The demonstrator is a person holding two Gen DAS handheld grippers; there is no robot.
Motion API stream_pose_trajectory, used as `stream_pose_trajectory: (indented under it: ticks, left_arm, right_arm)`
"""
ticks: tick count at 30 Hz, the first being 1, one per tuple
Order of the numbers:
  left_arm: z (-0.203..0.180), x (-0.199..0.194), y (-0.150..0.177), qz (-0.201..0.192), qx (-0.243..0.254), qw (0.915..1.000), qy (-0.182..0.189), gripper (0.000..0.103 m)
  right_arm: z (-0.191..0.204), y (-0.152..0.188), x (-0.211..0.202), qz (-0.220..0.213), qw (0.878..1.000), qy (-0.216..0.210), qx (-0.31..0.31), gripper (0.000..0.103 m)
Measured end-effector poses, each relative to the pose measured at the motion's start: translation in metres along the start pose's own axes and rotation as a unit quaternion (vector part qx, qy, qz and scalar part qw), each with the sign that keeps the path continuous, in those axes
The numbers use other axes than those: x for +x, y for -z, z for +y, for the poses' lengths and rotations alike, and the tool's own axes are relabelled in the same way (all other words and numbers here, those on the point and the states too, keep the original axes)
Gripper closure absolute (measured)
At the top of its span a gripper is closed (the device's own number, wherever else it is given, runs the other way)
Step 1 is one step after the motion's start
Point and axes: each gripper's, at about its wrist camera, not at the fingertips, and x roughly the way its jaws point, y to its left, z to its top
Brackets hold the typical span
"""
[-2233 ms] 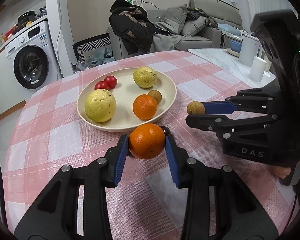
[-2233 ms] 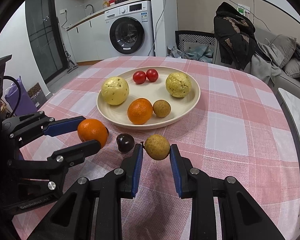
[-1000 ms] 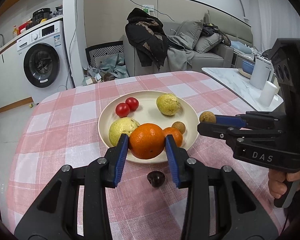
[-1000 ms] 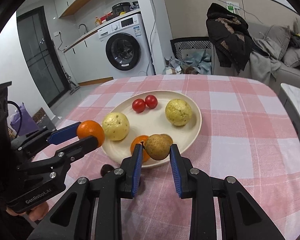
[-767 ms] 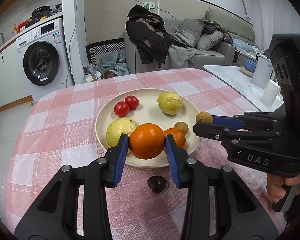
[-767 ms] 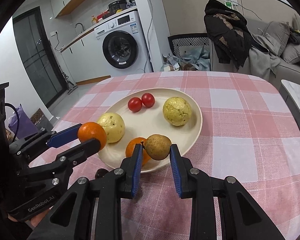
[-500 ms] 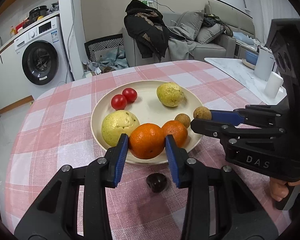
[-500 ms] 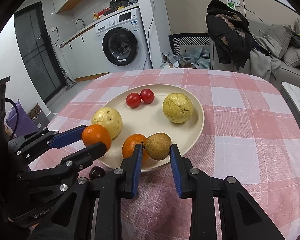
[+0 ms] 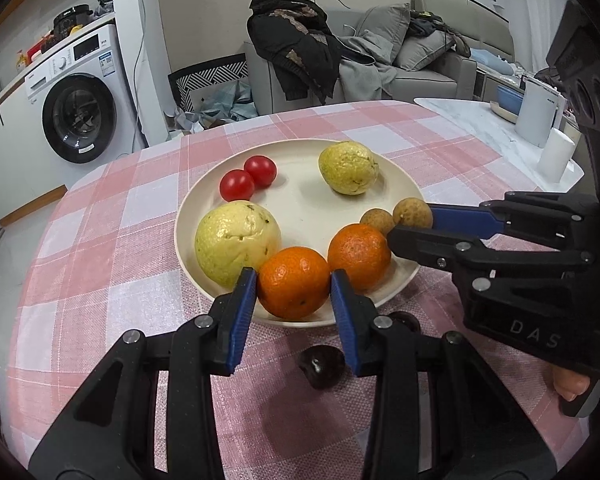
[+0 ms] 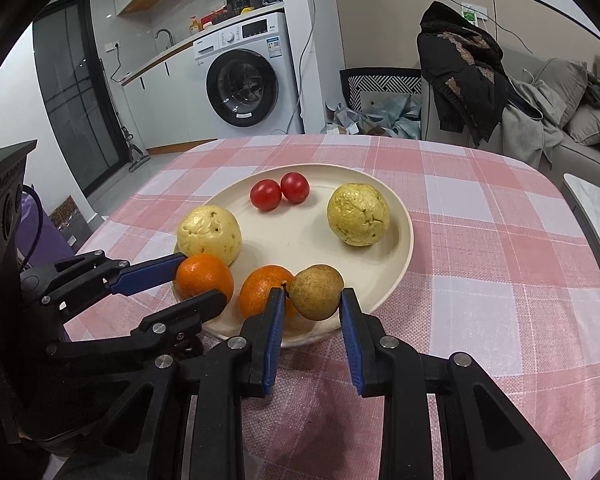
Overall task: Organize fruits
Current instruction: 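Lower the mandarin onto the plate, open the left tool and withdraw both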
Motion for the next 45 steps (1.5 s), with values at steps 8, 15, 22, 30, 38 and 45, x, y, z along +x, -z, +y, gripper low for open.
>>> stream_pose_trajectory:
  ticks: [8, 15, 22, 30, 38, 45]
  left_arm:
    - [-0.001, 0.001, 0.0, 0.005, 0.0, 1.0, -0.003, 0.068]
    - [-0.002, -0.003, 0.003, -0.001, 0.006, 1.0, -0.003, 0.067]
    - [-0.001, -0.018, 0.008, -0.014, 0.009, 0.9998, -0.008, 0.04]
    - [0.005, -0.041, 0.017, -0.032, 0.001, 0.9995, -0.009, 0.021]
    - [0.013, -0.064, 0.033, -0.042, -0.007, 0.9988, -0.023, 0.001]
    - [0.016, -0.061, 0.039, -0.03, -0.004, 0.999, -0.033, 0.001]
  right_arm:
    - [-0.001, -0.001, 0.002, -0.003, 1.0, 0.008, -0.002, 0.074]
    - [-0.002, 0.001, -0.002, -0.015, 1.0, 0.002, -0.002, 0.057]
    - [-0.009, 0.004, -0.017, -0.031, 0.999, 0.014, 0.004, 0.03]
    - [-0.014, 0.009, -0.029, -0.03, 0.999, 0.035, -0.003, 0.003]
    - [-0.007, 0.017, -0.026, -0.002, 0.999, 0.019, -0.028, 0.0]
    - [-0.005, 0.02, -0.025, 0.003, 0.999, 0.013, -0.029, 0.0]
